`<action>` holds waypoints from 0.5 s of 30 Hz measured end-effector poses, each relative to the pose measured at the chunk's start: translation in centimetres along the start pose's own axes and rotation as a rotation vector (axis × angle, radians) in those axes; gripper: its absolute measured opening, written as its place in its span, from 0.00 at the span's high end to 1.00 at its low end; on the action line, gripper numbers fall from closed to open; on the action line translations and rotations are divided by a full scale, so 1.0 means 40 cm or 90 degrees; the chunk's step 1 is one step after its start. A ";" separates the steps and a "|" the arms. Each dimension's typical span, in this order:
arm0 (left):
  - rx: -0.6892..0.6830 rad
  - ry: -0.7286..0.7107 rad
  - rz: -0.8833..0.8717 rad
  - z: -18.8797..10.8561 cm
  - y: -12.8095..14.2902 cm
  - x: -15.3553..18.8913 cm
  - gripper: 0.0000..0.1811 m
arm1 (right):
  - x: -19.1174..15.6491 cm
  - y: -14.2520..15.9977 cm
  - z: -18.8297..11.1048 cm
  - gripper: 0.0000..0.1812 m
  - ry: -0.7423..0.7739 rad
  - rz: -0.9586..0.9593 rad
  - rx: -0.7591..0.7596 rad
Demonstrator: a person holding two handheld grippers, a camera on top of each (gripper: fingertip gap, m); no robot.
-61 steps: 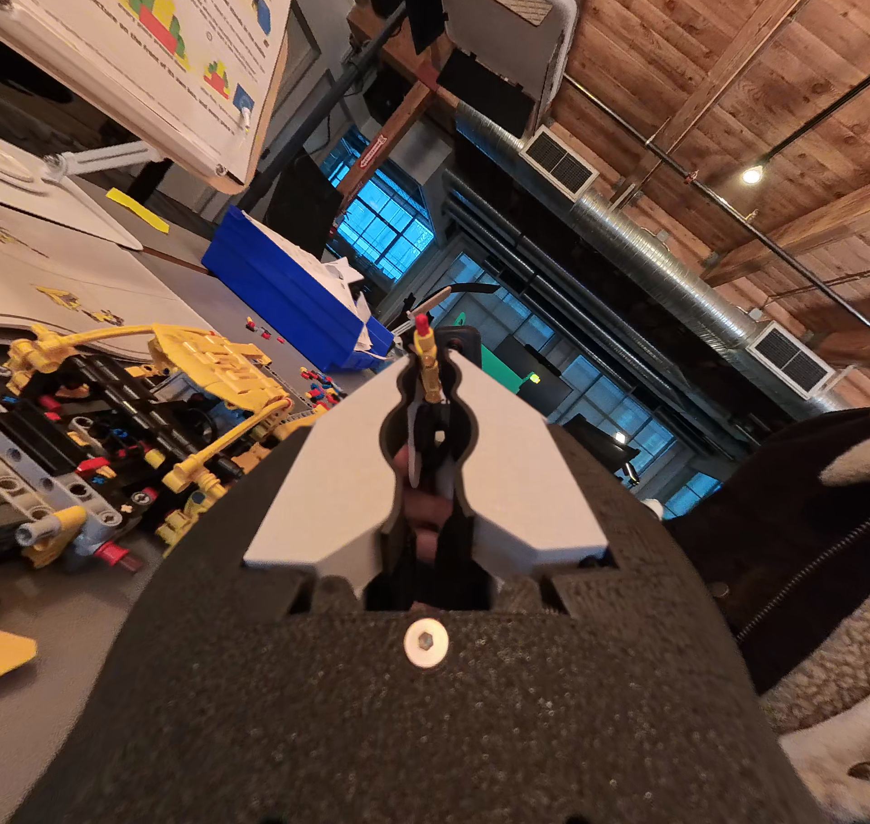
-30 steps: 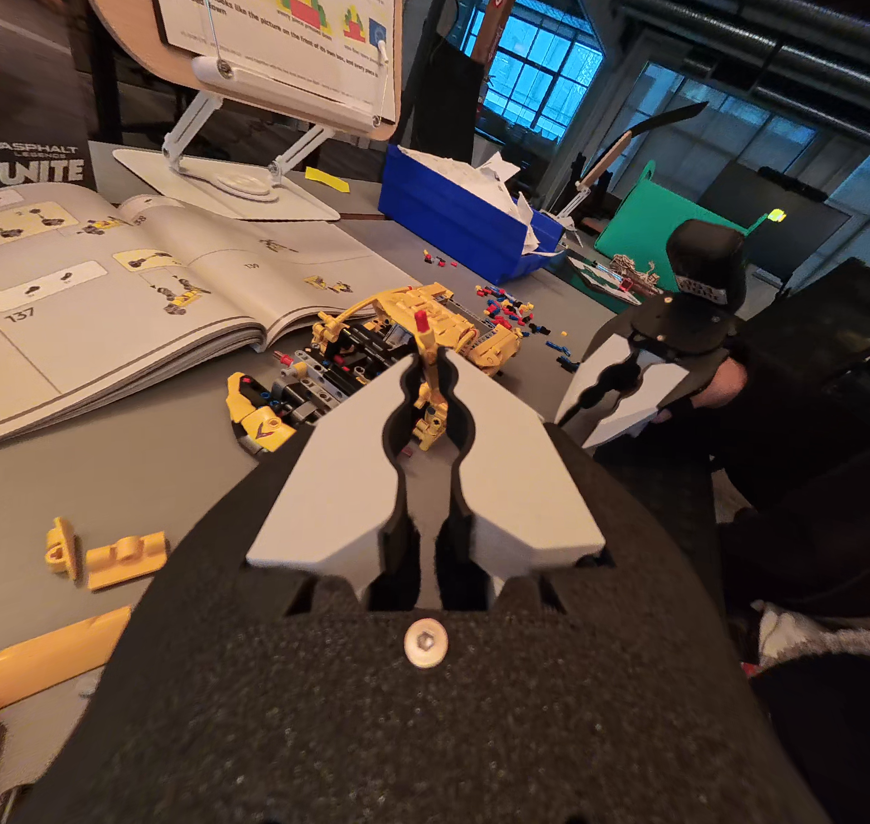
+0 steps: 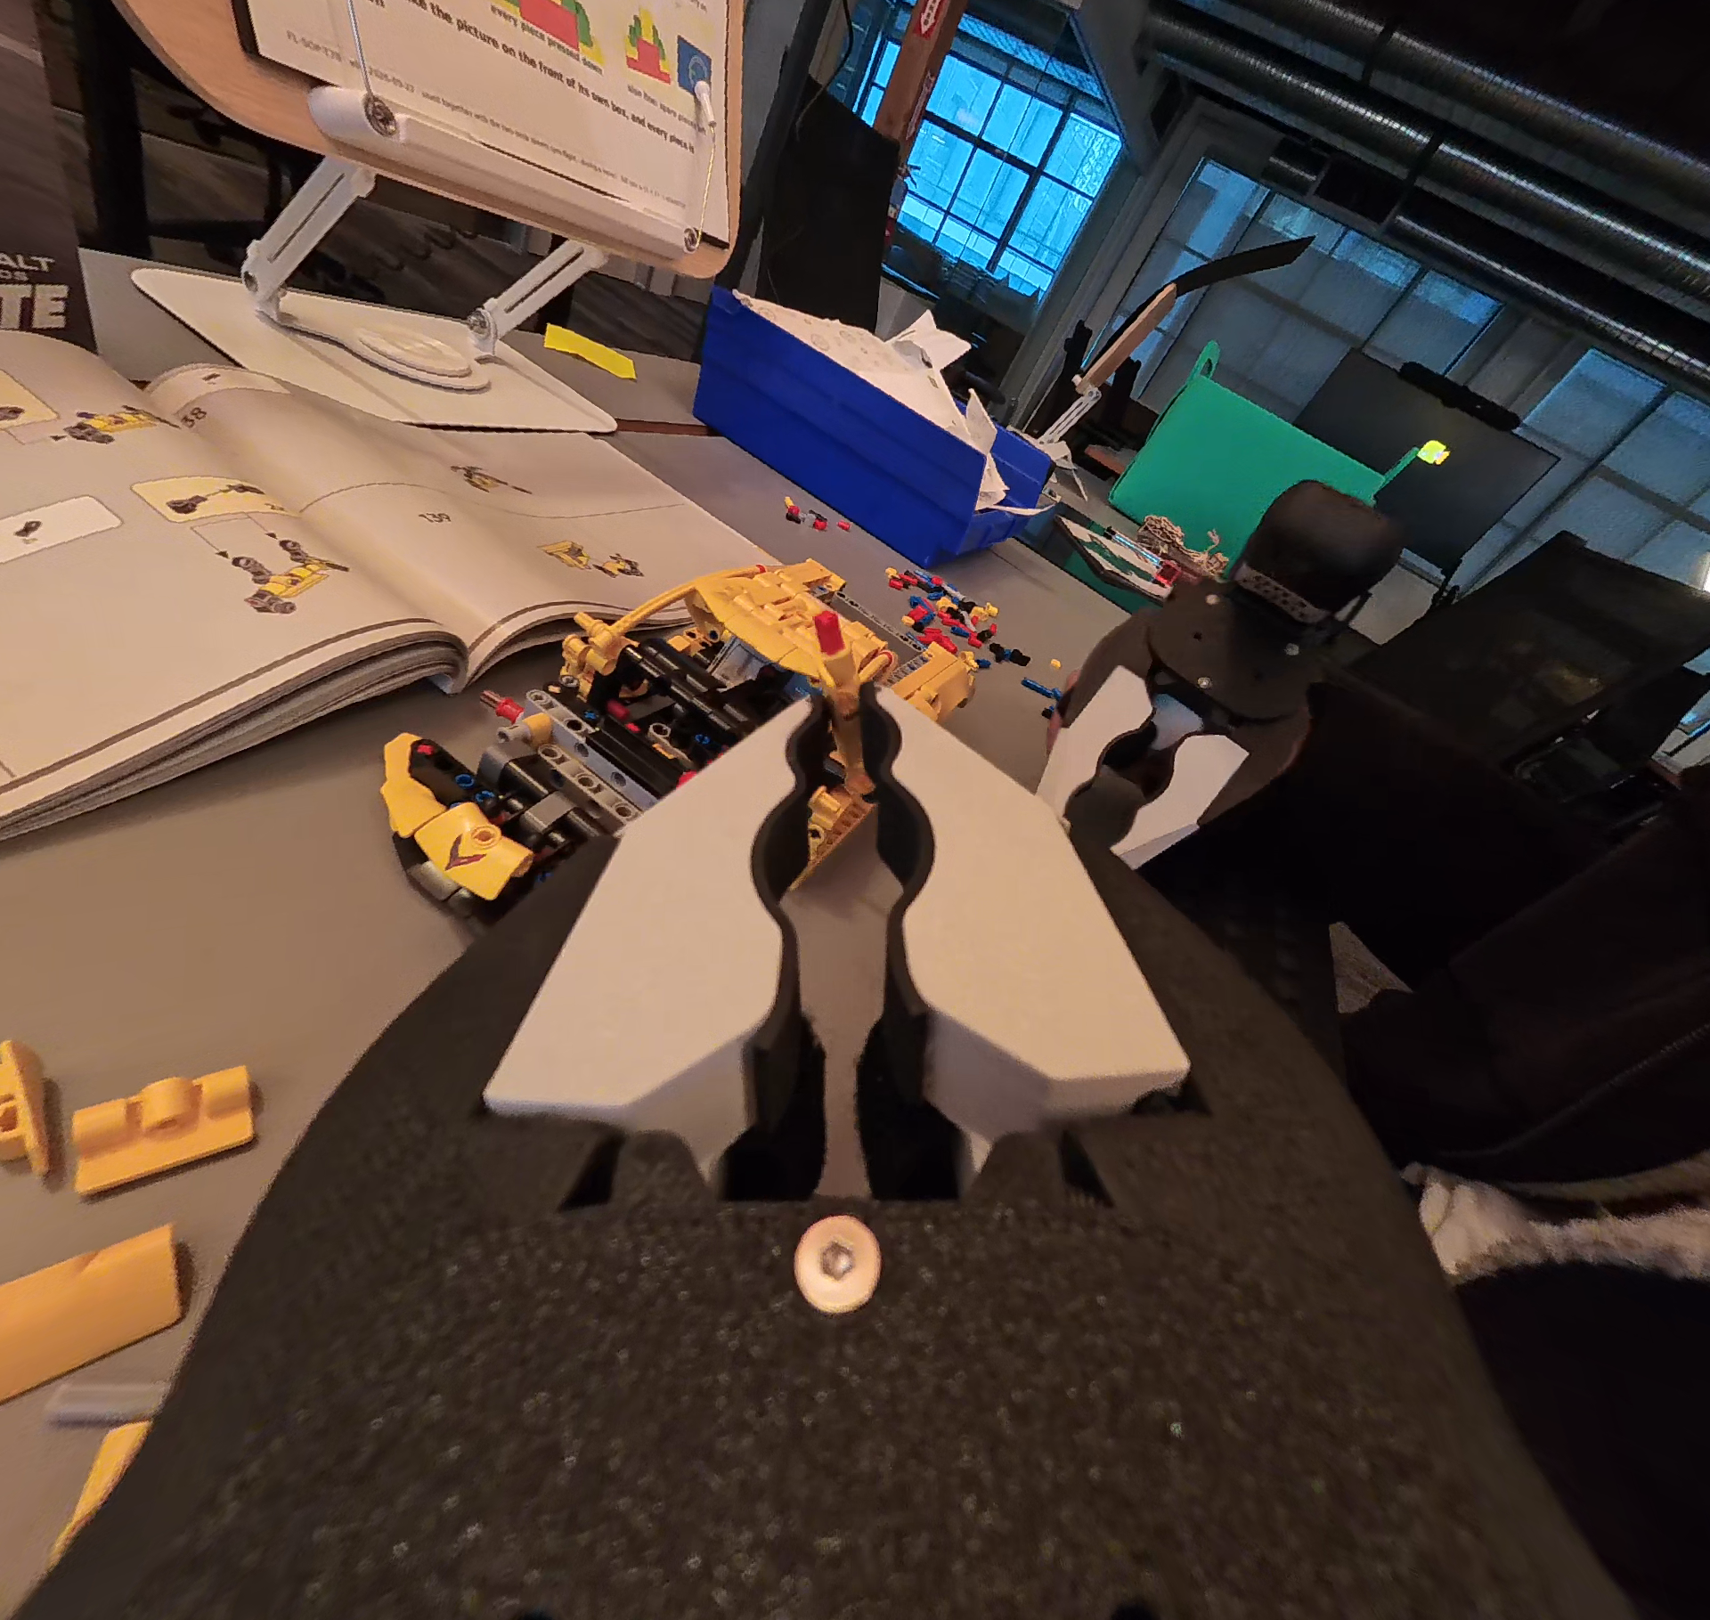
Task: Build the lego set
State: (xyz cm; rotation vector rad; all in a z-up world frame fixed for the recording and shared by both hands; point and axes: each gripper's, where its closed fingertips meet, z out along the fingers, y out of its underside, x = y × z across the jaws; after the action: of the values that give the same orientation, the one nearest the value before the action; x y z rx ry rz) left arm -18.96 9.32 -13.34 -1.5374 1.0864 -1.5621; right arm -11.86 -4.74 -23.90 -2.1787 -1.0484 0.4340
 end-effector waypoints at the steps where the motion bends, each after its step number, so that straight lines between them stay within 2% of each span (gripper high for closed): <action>1: -0.002 0.001 0.001 0.001 0.001 0.001 0.96 | -0.007 0.000 0.004 0.88 -0.024 -0.028 0.008; 4: -0.007 0.003 0.006 0.004 0.005 0.004 0.96 | -0.002 -0.002 0.016 0.88 -0.046 -0.106 0.026; 8: -0.011 0.011 0.011 0.007 0.008 0.010 0.96 | 0.008 -0.002 0.019 0.88 -0.075 -0.130 0.028; 13: -0.012 0.015 0.005 0.007 0.009 0.010 0.96 | 0.020 -0.023 0.018 0.90 -0.085 -0.106 0.035; 15: -0.011 0.016 0.004 0.007 0.008 0.011 0.96 | 0.029 -0.017 0.018 0.90 -0.055 -0.094 0.011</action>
State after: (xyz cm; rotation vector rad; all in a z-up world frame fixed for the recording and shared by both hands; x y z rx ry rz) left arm -18.74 8.76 -13.47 -1.5283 1.1207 -1.5753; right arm -11.92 -3.22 -23.94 -2.0660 -1.2379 0.4720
